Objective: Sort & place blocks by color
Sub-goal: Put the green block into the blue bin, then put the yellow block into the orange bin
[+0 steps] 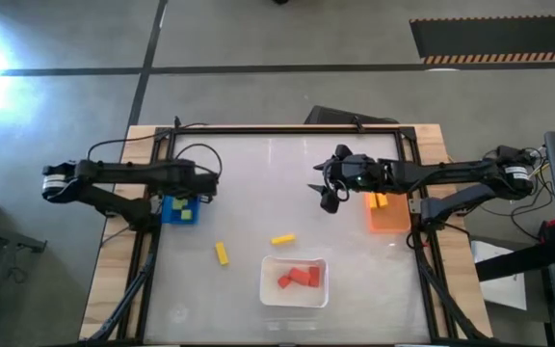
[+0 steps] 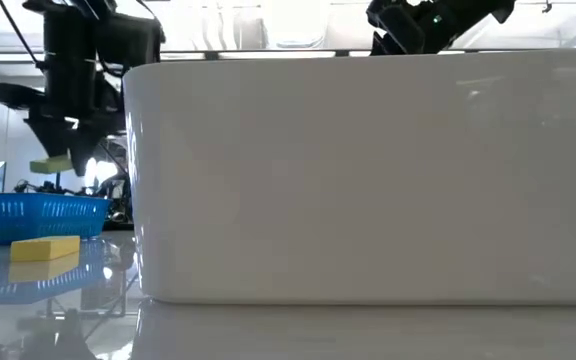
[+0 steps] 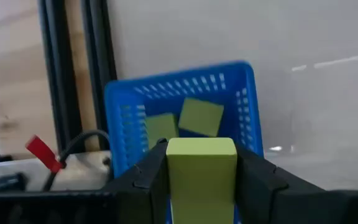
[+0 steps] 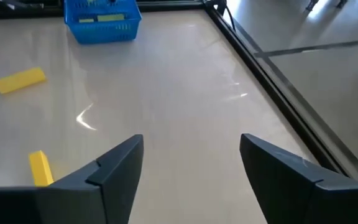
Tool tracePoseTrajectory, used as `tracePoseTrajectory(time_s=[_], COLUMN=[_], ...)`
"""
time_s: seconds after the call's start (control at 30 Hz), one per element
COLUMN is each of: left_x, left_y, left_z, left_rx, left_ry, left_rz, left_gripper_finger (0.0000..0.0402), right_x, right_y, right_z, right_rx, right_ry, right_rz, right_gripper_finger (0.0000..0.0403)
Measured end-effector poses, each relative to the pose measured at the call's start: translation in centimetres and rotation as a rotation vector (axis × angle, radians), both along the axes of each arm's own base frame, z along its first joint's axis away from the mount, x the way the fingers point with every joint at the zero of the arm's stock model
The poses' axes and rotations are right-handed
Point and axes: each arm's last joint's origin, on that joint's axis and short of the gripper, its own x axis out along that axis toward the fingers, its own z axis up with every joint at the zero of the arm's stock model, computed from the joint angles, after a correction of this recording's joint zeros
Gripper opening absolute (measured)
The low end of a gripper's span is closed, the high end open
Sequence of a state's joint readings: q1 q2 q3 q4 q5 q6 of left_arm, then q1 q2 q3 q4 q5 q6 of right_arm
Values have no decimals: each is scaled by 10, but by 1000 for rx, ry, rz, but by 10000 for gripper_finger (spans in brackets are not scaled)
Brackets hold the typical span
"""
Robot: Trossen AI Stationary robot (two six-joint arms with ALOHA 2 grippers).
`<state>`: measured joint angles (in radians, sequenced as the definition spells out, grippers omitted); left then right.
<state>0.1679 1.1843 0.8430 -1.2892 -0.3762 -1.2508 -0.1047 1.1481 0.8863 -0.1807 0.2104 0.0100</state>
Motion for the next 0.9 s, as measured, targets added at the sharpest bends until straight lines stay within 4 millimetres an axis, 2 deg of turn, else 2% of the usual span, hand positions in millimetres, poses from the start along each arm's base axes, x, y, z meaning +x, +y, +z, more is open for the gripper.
tracePoseTrajectory(time_s=[0.33, 0.6, 0.8, 0.9], left_x=[-2, -1, 0, 1], left_y=[1, 1, 2, 2], left_z=[-24, -28, -30, -31], left_rx=[-117, -113, -106, -105], left_ry=[104, 127, 148, 165], left_rz=[34, 34, 24, 4], left_gripper_finger=[117, 117, 181, 194], right_x=[0, -1, 0, 0], right_y=[0, 0, 0, 0], right_z=[-2, -2, -2, -2], right_rx=[-1, -1, -1, -1], right_ry=[6, 7, 7, 7], right_rz=[1, 1, 2, 2], right_gripper_finger=[253, 251, 251, 251])
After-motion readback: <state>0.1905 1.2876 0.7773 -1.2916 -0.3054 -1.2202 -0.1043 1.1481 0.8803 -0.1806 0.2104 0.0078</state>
